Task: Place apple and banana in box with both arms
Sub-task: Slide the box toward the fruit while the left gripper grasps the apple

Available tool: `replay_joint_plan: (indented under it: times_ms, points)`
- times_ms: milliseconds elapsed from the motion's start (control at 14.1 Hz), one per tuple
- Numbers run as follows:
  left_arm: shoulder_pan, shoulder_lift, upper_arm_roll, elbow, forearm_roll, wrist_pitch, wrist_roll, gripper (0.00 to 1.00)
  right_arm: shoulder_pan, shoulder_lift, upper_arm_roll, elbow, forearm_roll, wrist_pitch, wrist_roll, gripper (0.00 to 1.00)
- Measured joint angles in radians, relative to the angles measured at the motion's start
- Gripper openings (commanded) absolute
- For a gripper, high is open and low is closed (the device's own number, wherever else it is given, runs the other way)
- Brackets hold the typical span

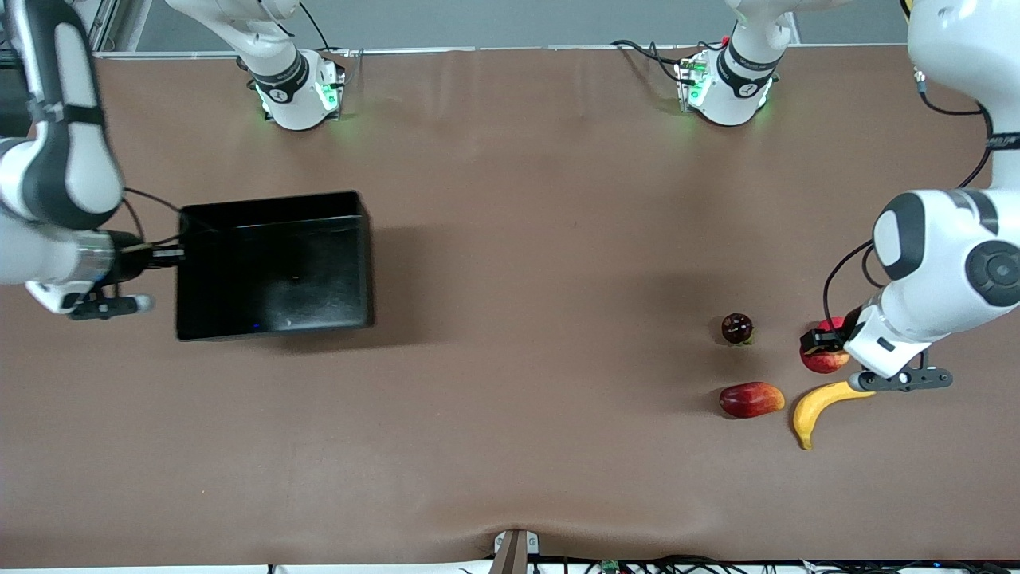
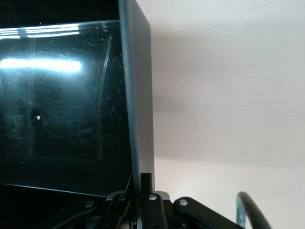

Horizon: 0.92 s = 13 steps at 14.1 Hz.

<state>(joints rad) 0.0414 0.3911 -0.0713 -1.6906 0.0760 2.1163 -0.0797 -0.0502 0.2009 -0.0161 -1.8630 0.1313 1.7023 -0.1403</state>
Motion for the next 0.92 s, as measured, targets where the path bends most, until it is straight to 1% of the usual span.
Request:
replay_joint_plan:
  times_ms: [71, 284, 425, 567, 709, 922]
  points:
    - [-0.005, -0.01, -0.005, 0.009, 0.0, -0.015, -0.002, 0.0, 0.032, -0.003, 0.034, 0.0, 0.001, 0.002, 0.078, 0.0]
    - [-0.011, -0.028, -0.022, 0.028, 0.0, -0.05, -0.005, 0.0, 0.091, 0.002, 0.173, -0.008, 0.011, 0.061, 0.249, 0.0]
    - [-0.012, -0.04, -0.039, 0.048, 0.0, -0.086, -0.037, 0.0, 0.129, 0.015, 0.234, -0.015, 0.022, 0.123, 0.33, 0.0]
    - [-0.012, -0.05, -0.07, 0.074, 0.0, -0.137, -0.101, 0.0, 0.191, 0.046, 0.265, -0.021, 0.026, 0.214, 0.434, 0.0]
    - [-0.012, -0.054, -0.111, 0.099, 0.0, -0.173, -0.177, 0.0, 0.264, 0.101, 0.289, -0.024, 0.026, 0.334, 0.552, 0.0]
    - [-0.014, -0.055, -0.174, 0.107, 0.0, -0.184, -0.294, 0.0, 0.356, 0.192, 0.299, -0.026, 0.027, 0.465, 0.678, 0.0]
